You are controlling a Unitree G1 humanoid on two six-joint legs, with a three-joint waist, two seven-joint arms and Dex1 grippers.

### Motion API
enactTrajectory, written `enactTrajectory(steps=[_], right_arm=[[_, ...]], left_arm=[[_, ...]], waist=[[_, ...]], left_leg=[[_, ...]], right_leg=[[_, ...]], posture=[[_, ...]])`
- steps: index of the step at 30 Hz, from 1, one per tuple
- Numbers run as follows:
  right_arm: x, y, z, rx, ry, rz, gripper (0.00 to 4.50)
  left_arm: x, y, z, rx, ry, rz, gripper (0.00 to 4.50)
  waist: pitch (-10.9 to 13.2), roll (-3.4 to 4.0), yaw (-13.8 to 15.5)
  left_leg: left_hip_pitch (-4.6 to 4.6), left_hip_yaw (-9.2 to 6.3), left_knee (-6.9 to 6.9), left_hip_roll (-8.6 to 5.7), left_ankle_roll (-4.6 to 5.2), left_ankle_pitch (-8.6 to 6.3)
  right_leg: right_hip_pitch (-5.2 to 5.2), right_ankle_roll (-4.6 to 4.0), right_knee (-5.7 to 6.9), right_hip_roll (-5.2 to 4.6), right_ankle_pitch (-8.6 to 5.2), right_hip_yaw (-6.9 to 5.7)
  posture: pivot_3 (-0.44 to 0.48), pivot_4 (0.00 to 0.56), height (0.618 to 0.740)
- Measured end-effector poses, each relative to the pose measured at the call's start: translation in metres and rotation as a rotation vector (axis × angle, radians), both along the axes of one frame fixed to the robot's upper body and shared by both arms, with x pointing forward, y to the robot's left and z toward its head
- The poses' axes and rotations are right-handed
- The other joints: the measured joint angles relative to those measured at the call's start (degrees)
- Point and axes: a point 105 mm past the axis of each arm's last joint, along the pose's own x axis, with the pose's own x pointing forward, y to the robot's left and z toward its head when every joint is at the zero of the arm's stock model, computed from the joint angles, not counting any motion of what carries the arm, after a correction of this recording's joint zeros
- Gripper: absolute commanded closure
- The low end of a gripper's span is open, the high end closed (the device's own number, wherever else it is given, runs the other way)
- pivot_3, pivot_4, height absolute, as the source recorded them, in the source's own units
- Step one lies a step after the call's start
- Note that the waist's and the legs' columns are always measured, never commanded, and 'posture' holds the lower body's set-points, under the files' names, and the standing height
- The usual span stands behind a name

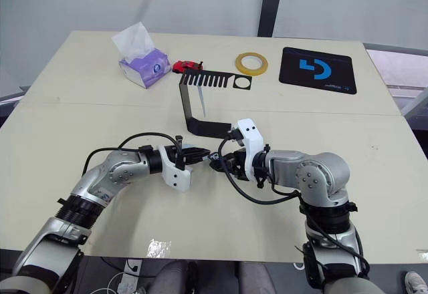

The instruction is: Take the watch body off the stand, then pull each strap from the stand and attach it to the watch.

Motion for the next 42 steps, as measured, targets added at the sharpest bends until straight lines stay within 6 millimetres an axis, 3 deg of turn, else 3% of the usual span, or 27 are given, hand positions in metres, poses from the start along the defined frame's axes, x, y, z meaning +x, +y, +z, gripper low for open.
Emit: enactTrajectory(steps=[42], right_arm=[[0.002, 0.012, 0.006, 0.058, 0.047, -0.053, 2.98]], left_arm=[[0.009, 0.005, 0.009, -0.027, -0.005, 0.032, 4.50]], waist=[[0.00, 0.00, -0.07]], left_leg=[[-0.06, 0.02, 0.08, -0.03, -0.02, 0.02]], right_leg=[[-0.19, 0.00, 0.29, 0.00, 0.00, 0.00]], posture=[[0.000, 0.150, 0.738]])
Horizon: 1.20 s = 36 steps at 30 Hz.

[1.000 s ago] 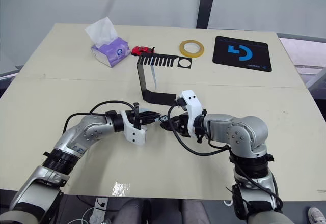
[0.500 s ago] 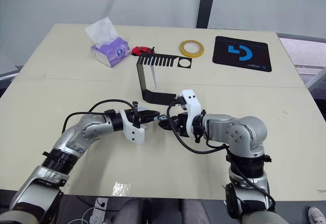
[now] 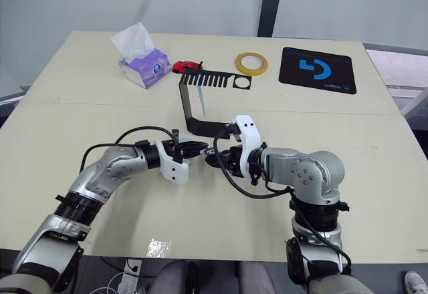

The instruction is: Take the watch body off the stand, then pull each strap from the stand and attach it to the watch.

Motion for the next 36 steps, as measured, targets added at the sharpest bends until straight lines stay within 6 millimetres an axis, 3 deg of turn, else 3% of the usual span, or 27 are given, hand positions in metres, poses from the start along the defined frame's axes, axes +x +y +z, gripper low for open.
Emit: enactTrajectory(steps=[5, 26, 36], right_arm=[[0.0004, 0.0008, 0.0007, 0.000, -0.003, -0.003, 2.98], [-0.0002, 0.0008, 0.0053, -0.063, -0.083, -0.009, 2.98], [-0.0011, 0.0024, 0.0052, 0.018, -0.018, -0.028, 2.98]], left_arm=[[0.0009, -0.0001, 0.0014, 0.001, -0.004, -0.001, 4.50], [0.0018, -0.0029, 0.0026, -0.009, -0.007, -0.001, 4.50], [0.0025, -0.0028, 0.0039, -0.014, -0.012, 0.003, 4.50]], waist=[[0.00, 0.00, 0.00], [0.00, -0.01, 0.00], [0.00, -0.01, -0.05]], left_leg=[[-0.40, 0.02, 0.19, -0.03, -0.03, 0.04], [-0.40, 0.03, 0.20, -0.04, -0.02, 0.04], [-0.40, 0.04, 0.23, -0.04, -0.02, 0.04]], right_leg=[[-0.46, 0.00, 0.26, -0.01, 0.00, 0.01], [-0.47, 0.00, 0.27, 0.01, 0.00, -0.01], [-0.47, 0.00, 0.32, 0.02, 0.00, -0.01]], posture=[[0.000, 0.150, 0.738], [0.000, 0.150, 0.738], [0.000, 0.150, 0.738]])
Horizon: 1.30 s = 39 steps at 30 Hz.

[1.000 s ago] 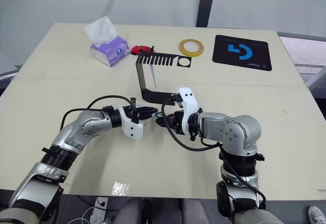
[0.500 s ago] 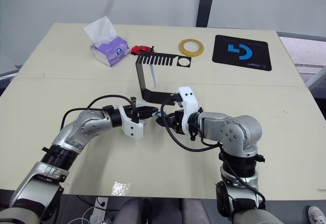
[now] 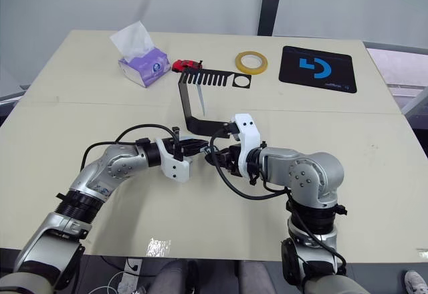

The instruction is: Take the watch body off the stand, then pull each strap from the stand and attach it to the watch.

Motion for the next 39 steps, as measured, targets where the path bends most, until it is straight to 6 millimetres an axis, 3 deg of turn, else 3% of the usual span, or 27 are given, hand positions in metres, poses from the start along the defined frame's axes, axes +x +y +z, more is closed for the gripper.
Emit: enactTrajectory(steps=[39], right_arm=[[-0.0004, 0.0051, 0.0020, 0.038, 0.023, 0.034, 2.98]], left_arm=[[0.0045, -0.0015, 0.0043, 0.005, -0.014, -0.004, 4.50]], waist=[[0.00, 0.00, 0.00]], left_leg=[[-0.02, 0.01, 0.16, 0.01, 0.00, 0.00]], right_leg=[[0.00, 0.00, 0.07, 0.01, 0.00, -0.05]], posture=[[0.000, 0.150, 0.738]])
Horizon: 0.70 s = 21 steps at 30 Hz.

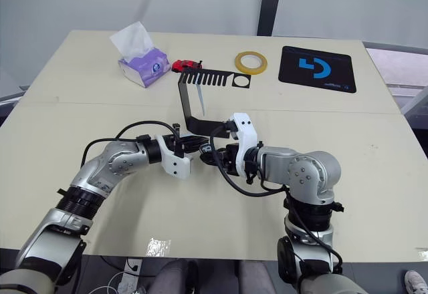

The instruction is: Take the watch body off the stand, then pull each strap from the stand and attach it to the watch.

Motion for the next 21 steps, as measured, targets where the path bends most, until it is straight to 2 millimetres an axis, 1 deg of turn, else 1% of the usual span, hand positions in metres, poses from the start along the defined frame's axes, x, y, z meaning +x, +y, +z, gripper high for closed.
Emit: enactTrajectory(steps=[15, 17, 18, 21], right_arm=[[-0.0013, 0.0005, 0.0003, 0.002, 0.000, 0.009, 2.98], [-0.0022, 0.0002, 0.0006, -0.008, -0.006, 0.014, 2.98], [-0.0046, 0.0025, 0.0012, -0.010, -0.010, 0.031, 2.98], [-0.0082, 0.0068, 0.0003, -0.027, -0.016, 0.063, 2.98]], left_arm=[[-0.0002, -0.0025, 0.0011, -0.017, -0.005, -0.004, 4.50], [-0.0010, -0.0037, 0.0013, -0.025, 0.003, -0.010, 3.75], [-0.0016, -0.0053, 0.0012, -0.031, 0.012, -0.016, 3.46], [-0.0043, -0.0074, 0.0015, -0.035, 0.033, -0.034, 2.08]], waist=[[0.00, 0.00, 0.00], [0.00, 0.00, 0.01], [0.00, 0.00, 0.01], [0.00, 0.00, -0.05]], left_leg=[[0.00, 0.00, 0.02, 0.00, 0.00, 0.00], [-0.01, 0.00, 0.03, 0.00, 0.00, 0.00], [-0.01, 0.00, 0.03, 0.00, 0.00, 0.00], [-0.02, -0.01, 0.06, 0.01, 0.00, 0.00]], right_leg=[[0.00, 0.00, 0.01, 0.00, 0.00, 0.00], [0.00, 0.00, 0.01, 0.00, 0.00, 0.00], [0.00, 0.00, 0.01, 0.00, 0.00, 0.00], [0.00, 0.00, 0.02, 0.01, 0.00, 0.00]], posture=[[0.000, 0.150, 0.738], [0.000, 0.150, 0.738], [0.000, 0.150, 0.738], [0.000, 0.150, 0.738]])
